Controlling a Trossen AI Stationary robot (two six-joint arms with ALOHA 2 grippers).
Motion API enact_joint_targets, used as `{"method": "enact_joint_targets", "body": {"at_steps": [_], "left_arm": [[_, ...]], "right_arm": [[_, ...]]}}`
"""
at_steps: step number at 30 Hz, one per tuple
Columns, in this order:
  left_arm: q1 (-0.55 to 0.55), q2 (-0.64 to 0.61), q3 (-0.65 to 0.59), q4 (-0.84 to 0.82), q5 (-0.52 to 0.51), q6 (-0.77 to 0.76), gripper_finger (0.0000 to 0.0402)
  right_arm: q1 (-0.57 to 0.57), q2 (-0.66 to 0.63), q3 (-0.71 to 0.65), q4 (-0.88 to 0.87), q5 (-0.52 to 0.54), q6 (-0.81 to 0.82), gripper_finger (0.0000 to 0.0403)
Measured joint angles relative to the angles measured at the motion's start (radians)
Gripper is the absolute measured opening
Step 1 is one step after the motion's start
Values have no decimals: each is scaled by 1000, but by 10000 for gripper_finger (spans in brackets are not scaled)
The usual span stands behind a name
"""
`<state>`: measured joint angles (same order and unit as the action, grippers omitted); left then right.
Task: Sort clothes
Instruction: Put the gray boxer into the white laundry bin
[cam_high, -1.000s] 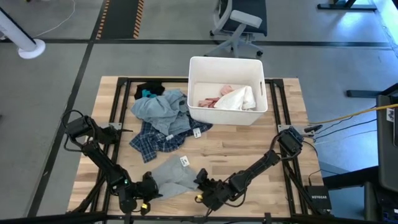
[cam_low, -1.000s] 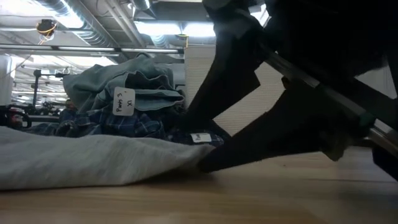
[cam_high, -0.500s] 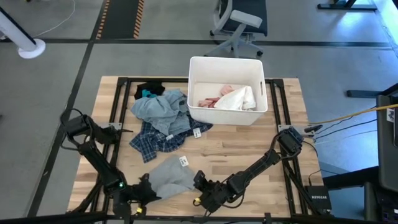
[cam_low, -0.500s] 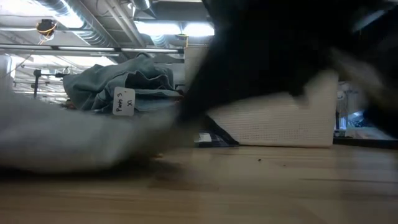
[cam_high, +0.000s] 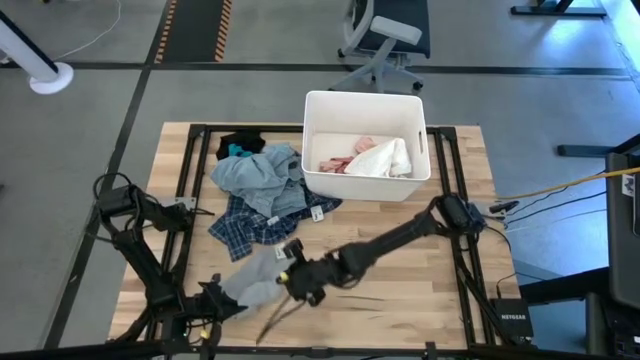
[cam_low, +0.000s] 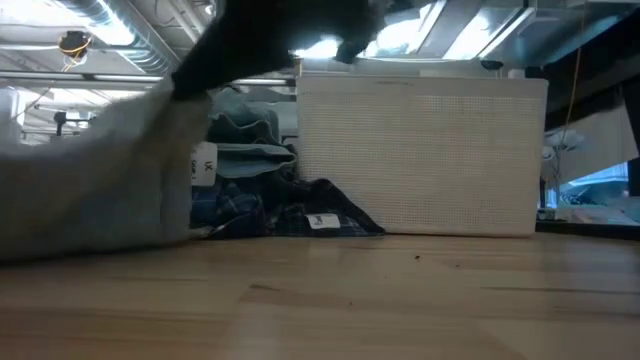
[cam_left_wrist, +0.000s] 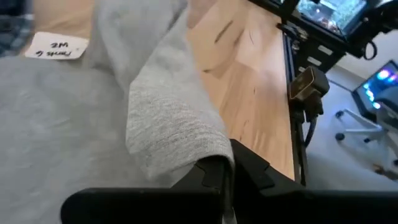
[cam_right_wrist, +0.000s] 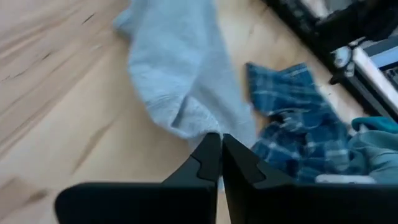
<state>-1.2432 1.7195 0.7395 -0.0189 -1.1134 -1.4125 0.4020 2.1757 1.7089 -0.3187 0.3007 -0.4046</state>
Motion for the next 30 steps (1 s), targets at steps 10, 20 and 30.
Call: {"method": "enact_joint_targets", "body": {"at_steps": [10,20,30], "left_arm": [[-49,0,0,-133,-7,-151,2],[-56,1,0,-232,178,-210,3],[-61,1,-1,-348,357,-415,56]], "right_arm": [[-132,41,1,145,-138,8,20],[-181,101,0,249,-136,13,25],[-194,114,1,283,-109,15,140]]}}
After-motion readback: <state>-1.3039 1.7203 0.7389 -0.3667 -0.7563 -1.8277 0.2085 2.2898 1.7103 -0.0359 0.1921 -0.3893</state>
